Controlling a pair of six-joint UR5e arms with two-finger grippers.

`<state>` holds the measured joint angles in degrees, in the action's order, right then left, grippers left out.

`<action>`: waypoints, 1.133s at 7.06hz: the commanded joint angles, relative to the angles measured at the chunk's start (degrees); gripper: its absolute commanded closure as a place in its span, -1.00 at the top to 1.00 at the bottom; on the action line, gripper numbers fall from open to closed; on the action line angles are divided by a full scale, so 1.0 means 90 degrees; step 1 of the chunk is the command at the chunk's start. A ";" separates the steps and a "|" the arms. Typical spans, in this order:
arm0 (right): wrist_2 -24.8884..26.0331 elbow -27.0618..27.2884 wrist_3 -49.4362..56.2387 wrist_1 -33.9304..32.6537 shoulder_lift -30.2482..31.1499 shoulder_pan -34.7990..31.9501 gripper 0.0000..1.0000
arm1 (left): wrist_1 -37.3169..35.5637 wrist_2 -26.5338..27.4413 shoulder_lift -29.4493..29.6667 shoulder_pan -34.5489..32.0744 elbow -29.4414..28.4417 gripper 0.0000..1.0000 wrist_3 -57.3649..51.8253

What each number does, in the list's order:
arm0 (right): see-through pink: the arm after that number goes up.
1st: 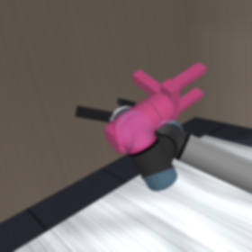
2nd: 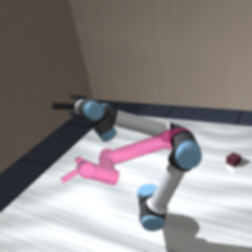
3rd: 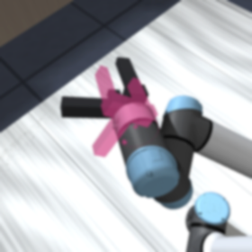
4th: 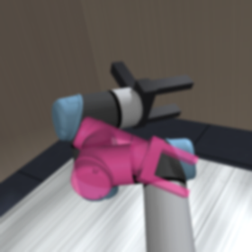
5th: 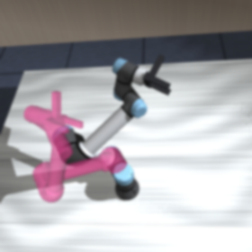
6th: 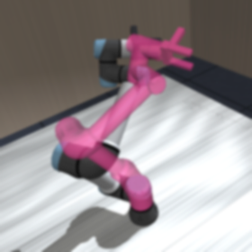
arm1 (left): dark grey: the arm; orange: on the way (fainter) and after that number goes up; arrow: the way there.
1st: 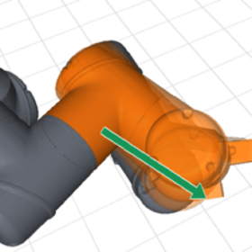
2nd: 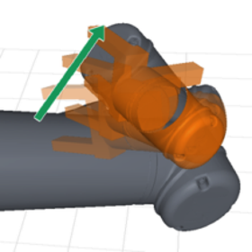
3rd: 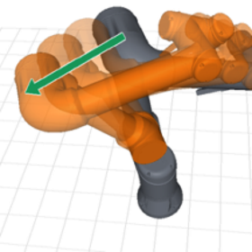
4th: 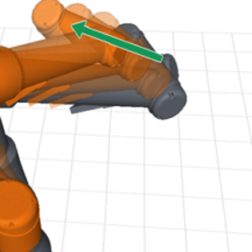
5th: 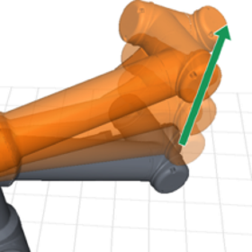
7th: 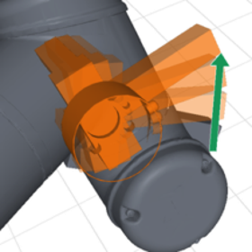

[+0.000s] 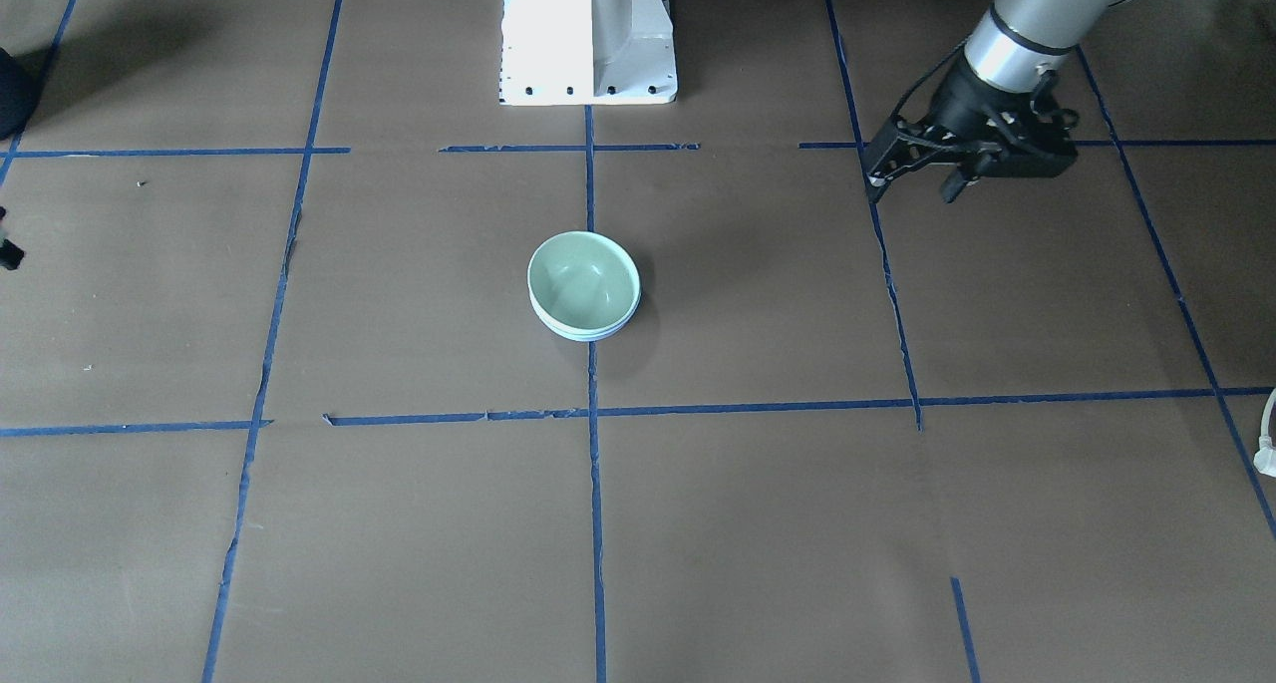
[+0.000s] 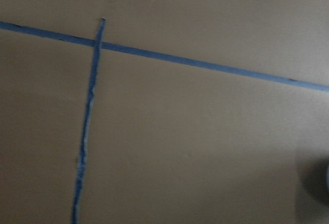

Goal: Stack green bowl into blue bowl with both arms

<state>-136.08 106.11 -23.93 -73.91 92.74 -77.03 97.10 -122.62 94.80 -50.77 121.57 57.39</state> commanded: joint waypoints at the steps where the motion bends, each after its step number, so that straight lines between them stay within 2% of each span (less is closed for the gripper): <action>1: 0.0390 -0.0130 0.3688 -0.2179 -0.0040 -0.1018 1.00 | -0.0164 -0.0603 -0.1125 -0.1258 0.0116 1.00 -0.2624; 2: 0.0499 -0.0159 0.4525 -0.2749 -0.0041 -0.1311 1.00 | -0.0319 -0.0604 -0.1400 -0.1969 -0.0039 1.00 -0.3932; 4: 0.0462 -0.0684 0.5360 -0.2921 0.0027 -0.1645 1.00 | -0.1488 -0.0624 -0.1248 -0.3532 -0.0740 1.00 -0.6988; 5: 0.0452 -0.0774 0.5276 -0.2872 0.0047 -0.1637 1.00 | -0.1502 -0.0778 -0.1227 -0.3897 -0.1092 1.00 -0.7534; 6: 0.0394 -0.0872 0.5276 -0.2862 0.0047 -0.1627 1.00 | -0.1444 -0.0857 -0.1227 -0.4384 -0.1811 1.00 -0.8061; 7: 0.0200 -0.0824 0.5256 -0.2842 0.0057 -0.1627 1.00 | -0.1492 -0.0858 -0.1111 -0.4601 -0.2108 1.00 -0.8472; 8: 0.0179 -0.0824 0.5227 -0.2842 0.0057 -0.1617 1.00 | -0.1521 -0.1167 -0.1187 -0.4603 -0.2150 1.00 -0.8177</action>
<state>-133.72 98.72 23.34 -99.56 93.21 -91.63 83.75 -130.95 84.28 -90.93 104.12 -16.18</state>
